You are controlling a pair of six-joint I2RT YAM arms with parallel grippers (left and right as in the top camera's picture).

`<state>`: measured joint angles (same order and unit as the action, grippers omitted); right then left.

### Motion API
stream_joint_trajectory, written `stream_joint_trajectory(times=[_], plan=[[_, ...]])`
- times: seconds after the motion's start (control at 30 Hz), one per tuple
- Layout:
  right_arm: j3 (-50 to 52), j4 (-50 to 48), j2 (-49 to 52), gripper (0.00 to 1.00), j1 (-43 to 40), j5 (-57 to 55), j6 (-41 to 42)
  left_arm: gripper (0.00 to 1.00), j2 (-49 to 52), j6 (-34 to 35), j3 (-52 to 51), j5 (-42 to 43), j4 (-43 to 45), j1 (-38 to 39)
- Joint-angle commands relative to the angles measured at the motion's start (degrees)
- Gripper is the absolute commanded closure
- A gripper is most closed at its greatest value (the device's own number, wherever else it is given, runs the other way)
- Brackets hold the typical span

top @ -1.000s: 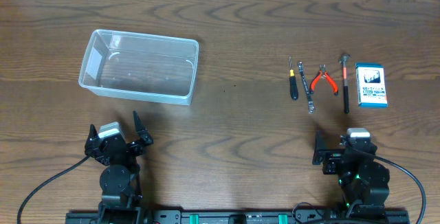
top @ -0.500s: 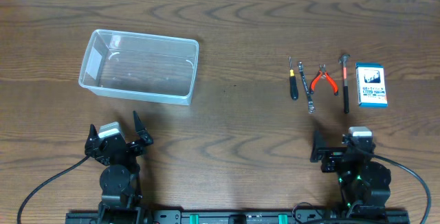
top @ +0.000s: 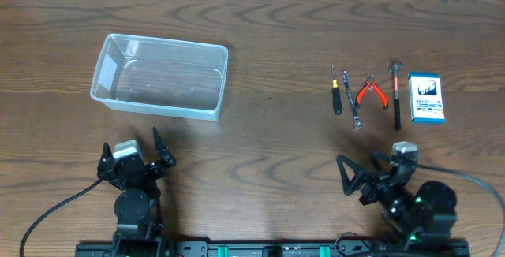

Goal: Pack container
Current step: 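Reach the right gripper to the clear container's right rim and grasp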

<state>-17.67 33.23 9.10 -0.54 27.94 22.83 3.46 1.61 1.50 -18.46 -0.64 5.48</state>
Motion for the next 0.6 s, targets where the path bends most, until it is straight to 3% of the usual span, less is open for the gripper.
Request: stream_joint_trajectory(times=[0.0, 0.3, 0.43, 0.57], plan=[[-11.04, 1.88, 8.04, 0.01, 2.16, -1.7, -0.79, 0.02, -0.22, -0.11, -1.27, -1.11, -1.7, 0.17], [-41.24, 11.98, 38.64, 0.01, 13.2, -11.61, -10.23, 0.02, -0.22, -0.09, -1.27, -1.11, -1.7, 0.17], [-51.08, 15.89, 49.81, 0.01, 18.34, -13.14, -19.15, 0.02, -0.22, -0.09, -1.27, -1.09, -1.7, 0.17], [-55.67, 19.39, 57.72, 0.01, 19.96, -12.48, -20.63, 0.02, -0.22, -0.09, -1.27, -1.11, -1.7, 0.17]])
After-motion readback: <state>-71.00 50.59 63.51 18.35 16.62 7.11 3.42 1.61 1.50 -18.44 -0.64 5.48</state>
